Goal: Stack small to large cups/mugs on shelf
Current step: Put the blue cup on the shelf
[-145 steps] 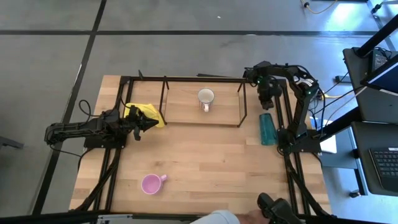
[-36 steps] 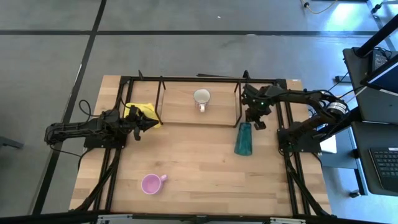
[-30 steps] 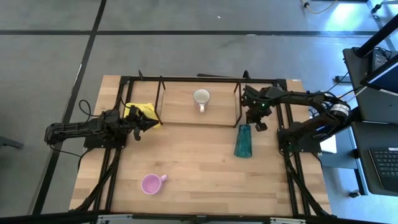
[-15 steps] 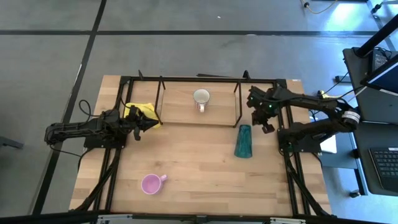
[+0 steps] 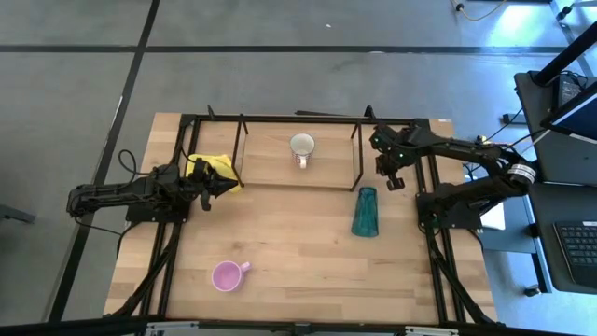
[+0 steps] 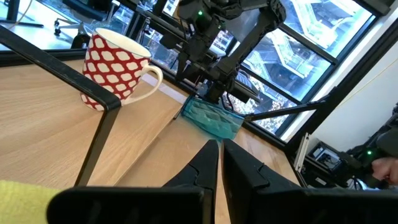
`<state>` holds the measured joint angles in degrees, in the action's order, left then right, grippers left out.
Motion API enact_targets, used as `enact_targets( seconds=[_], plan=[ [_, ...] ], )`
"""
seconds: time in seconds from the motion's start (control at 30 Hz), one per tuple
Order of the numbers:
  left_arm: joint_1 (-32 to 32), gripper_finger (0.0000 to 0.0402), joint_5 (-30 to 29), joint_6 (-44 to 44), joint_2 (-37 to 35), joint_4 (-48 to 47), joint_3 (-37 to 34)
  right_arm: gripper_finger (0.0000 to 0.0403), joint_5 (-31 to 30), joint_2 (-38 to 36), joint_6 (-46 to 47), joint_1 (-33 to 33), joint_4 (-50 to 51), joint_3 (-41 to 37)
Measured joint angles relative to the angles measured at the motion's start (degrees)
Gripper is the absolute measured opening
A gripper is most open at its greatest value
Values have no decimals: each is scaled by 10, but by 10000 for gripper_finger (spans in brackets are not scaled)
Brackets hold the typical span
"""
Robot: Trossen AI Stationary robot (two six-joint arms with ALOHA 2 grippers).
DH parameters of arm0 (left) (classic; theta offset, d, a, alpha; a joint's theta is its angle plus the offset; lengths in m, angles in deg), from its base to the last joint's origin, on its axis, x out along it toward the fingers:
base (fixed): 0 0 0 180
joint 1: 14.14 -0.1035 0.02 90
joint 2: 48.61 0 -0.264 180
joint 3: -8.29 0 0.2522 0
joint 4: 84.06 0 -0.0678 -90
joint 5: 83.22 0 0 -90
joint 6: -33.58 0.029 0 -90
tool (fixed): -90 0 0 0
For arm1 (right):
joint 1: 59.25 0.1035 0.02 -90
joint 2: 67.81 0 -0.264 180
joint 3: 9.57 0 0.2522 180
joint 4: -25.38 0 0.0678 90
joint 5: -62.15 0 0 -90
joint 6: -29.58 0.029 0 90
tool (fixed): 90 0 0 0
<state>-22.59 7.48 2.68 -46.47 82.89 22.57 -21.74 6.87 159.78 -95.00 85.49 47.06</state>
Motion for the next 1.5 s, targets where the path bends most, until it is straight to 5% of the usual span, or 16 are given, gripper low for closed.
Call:
enact_targets(
  seconds=[0.7,1.5],
  plan=[
    [0,14,0,0,0,0,0,1,96,54,-8,71,-35,0],
    [0,14,0,0,0,0,0,13,160,-50,-11,143,144,0]
  ],
)
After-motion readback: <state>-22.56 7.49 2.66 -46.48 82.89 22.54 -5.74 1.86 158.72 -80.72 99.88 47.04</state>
